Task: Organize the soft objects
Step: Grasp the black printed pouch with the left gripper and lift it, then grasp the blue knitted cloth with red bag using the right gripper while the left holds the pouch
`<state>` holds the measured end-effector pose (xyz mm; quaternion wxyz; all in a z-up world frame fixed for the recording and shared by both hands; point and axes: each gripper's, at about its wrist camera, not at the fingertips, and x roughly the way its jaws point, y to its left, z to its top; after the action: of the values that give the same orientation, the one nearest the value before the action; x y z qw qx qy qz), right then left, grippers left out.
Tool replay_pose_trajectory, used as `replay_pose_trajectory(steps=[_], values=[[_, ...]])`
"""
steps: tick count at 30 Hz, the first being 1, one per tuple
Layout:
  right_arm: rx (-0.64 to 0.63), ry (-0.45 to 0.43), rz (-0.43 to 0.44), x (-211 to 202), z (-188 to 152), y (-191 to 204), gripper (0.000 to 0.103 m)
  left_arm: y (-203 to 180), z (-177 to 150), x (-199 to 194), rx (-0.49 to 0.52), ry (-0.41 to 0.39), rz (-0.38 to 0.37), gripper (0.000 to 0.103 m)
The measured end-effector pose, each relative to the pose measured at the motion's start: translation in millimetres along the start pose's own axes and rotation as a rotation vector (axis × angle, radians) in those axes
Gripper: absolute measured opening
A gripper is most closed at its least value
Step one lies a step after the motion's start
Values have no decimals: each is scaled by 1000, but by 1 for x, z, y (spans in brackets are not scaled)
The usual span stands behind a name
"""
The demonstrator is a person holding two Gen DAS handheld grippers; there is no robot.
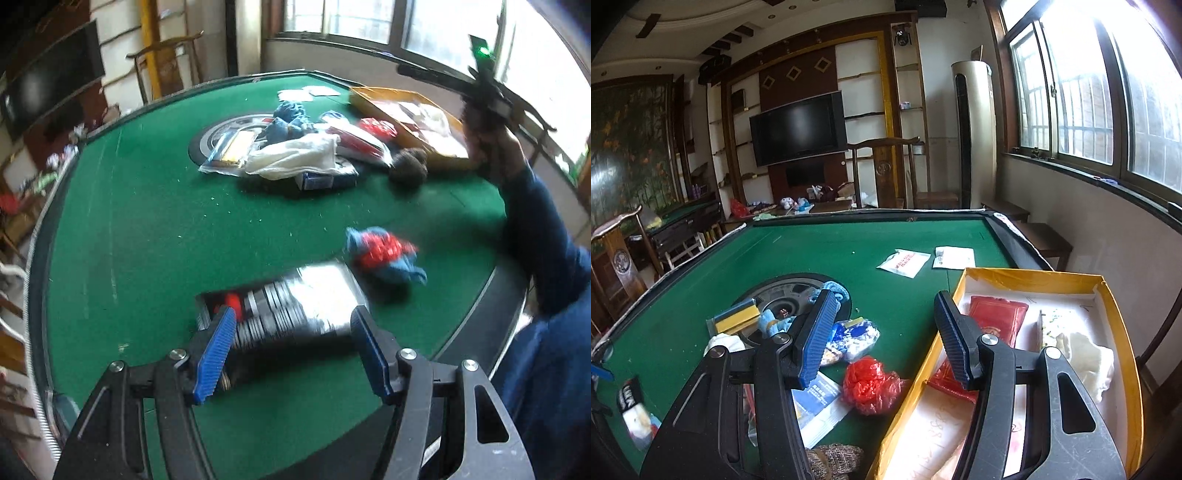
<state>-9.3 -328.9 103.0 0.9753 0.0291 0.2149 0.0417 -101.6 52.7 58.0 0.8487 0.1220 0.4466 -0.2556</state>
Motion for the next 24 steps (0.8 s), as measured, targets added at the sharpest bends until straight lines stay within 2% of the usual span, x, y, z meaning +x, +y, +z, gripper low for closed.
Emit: replay_pose_trajectory(steps=[3, 5, 9, 12, 16, 19, 22, 24], values=[[12, 2, 9, 0, -1, 0, 56, -4, -6, -2, 51, 7, 50, 65], [19, 2, 13, 1, -1, 0, 56, -7, -5, 4, 98, 14, 116, 65], [17, 13, 7, 6, -2, 0, 56, -16, -1, 24, 244, 44, 233, 65], [17, 13, 8, 6, -2, 0, 56, -16, 7, 43, 319, 99, 204, 65], [9, 13, 9, 7, -2, 2, 56, -10, 23, 68, 364, 148, 219, 65], [0, 17, 17, 7, -2, 5, 56, 4, 40, 80, 290, 130, 263, 65], [-16, 20, 27, 8, -2, 9, 56, 30, 56, 95, 90, 149, 352, 66], [-23, 30, 46, 9, -3, 13, 56, 49, 62, 98, -73, 144, 337, 66]])
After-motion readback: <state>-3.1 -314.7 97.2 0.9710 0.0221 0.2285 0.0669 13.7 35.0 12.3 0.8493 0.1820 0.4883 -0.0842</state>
